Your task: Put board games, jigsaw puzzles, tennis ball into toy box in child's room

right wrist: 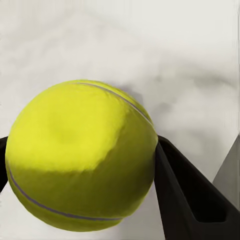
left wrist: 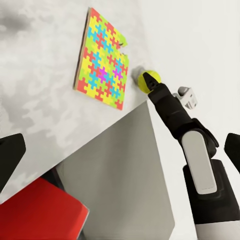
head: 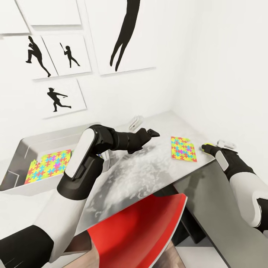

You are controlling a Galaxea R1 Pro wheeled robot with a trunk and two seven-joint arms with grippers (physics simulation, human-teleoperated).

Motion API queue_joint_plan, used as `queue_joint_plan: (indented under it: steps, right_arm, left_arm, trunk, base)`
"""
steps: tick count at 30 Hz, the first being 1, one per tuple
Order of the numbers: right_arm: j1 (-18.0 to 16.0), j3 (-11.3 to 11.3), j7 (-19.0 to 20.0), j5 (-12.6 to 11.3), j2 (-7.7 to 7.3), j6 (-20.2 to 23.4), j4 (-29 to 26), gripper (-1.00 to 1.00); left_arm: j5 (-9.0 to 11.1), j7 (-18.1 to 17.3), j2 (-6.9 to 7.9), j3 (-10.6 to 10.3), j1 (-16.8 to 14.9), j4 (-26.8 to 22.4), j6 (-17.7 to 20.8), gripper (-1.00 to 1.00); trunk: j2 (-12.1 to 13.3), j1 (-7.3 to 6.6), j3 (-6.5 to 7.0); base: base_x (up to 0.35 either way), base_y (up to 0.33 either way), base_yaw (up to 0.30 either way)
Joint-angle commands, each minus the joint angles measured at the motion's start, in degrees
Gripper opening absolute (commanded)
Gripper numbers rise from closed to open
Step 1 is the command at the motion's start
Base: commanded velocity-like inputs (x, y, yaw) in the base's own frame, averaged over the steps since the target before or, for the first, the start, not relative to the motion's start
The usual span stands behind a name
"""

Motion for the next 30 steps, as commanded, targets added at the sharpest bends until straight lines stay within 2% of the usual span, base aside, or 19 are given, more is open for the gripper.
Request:
queue_joint_plan:
  steps: [1, 6, 10, 13, 17, 18, 22, 25, 26, 27, 28, 30]
  right_arm:
    - [0.0, 0.0, -0.3, -0.8, -0.01, 0.2, -0.1, -1.0]
    - [0.0, 0.1, -0.3, -0.8, 0.01, 0.1, -0.3, -1.0]
    - [0.9, 0.2, -0.3, -0.9, 0.29, 0.0, -2.6, -1.0]
    - [2.6, 0.2, -0.3, -0.9, 0.46, 0.2, -6.0, -1.0]
    - [6.6, 0.4, -0.3, -0.9, 0.74, 2.5, -14.6, -1.0]
    - [6.6, 0.4, -0.3, -0.9, 0.74, 2.5, -14.6, -1.0]
    - [9.8, 0.5, -0.3, -0.9, 1.59, 6.7, -22.3, -1.0]
    - [12.7, 0.7, -0.3, -0.9, 2.16, 11.7, -29.6, -1.0]
    - [14.4, 1.2, -0.3, -0.9, 2.33, 15.1, -34.0, -1.0]
    - [17.0, 2.7, -0.3, -0.9, 2.61, 19.9, -40.9, -1.0]
    - [18.8, 4.0, -0.3, -1.0, 2.81, 22.3, -45.5, -1.0]
    - [20.5, 5.0, -0.3, -1.0, 2.93, 23.9, -49.9, -1.0]
  left_arm:
    - [0.3, 0.5, 0.0, 0.1, 0.0, 0.0, 0.3, 1.0]
    - [0.3, 0.5, 0.04, 0.1, 0.1, 0.0, 0.3, 1.0]
    - [0.2, 0.6, 0.08, 0.1, 0.1, 0.0, 0.3, 1.0]
    - [0.2, 0.6, 0.12, 0.1, 0.1, 0.1, 0.3, 1.0]
    - [0.2, 0.6, 0.29, 0.3, 0.3, 0.1, 0.3, 1.0]
    - [0.2, 0.6, 0.29, 0.3, 0.3, 0.1, 0.3, 1.0]
    - [0.2, 0.6, 0.45, 0.7, 0.9, 0.1, 0.3, 1.0]
    - [0.3, 0.6, 0.76, 0.9, 1.0, 0.2, 0.4, 1.0]
    - [0.3, 0.6, 0.89, 0.9, 1.1, 0.2, 0.4, 1.0]
    - [0.3, 0.6, 0.99, 1.0, 1.2, 0.2, 0.4, 1.0]
    - [0.3, 0.5, 1.05, 1.0, 1.3, 0.2, 0.4, 1.0]
    - [0.3, 0.4, 1.17, 1.1, 1.5, 0.2, 0.4, 1.0]
  trunk:
    - [0.4, -0.22, 0.13]
    - [2.4, -1.32, 1.03]
    - [4.0, -2.2, 1.75]
    - [5.2, -2.85, 2.29]
    - [6.8, -3.73, 3.01]
    - [7.2, -3.95, 3.19]
    - [8.8, -4.83, 3.9]
    - [10.0, -5.49, 4.44]
    - [10.4, -5.71, 4.62]
    - [10.8, -5.93, 4.8]
    - [11.2, -6.15, 4.98]
    - [12.0, -6.59, 5.34]
  base:
    - [0.0, 0.0, 0.0]
    - [0.0, 0.0, 0.0]
    - [0.0, 0.0, 0.0]
    - [0.0, 0.0, 0.0]
    - [0.0, 0.0, 0.0]
    - [0.0, 0.0, 0.0]
    - [0.0, 0.0, 0.0]
    - [0.0, 0.0, 0.0]
    - [0.0, 0.0, 0.0]
    - [0.0, 0.0, 0.0]
    - [0.0, 0.0, 0.0]
    - [0.0, 0.0, 0.0]
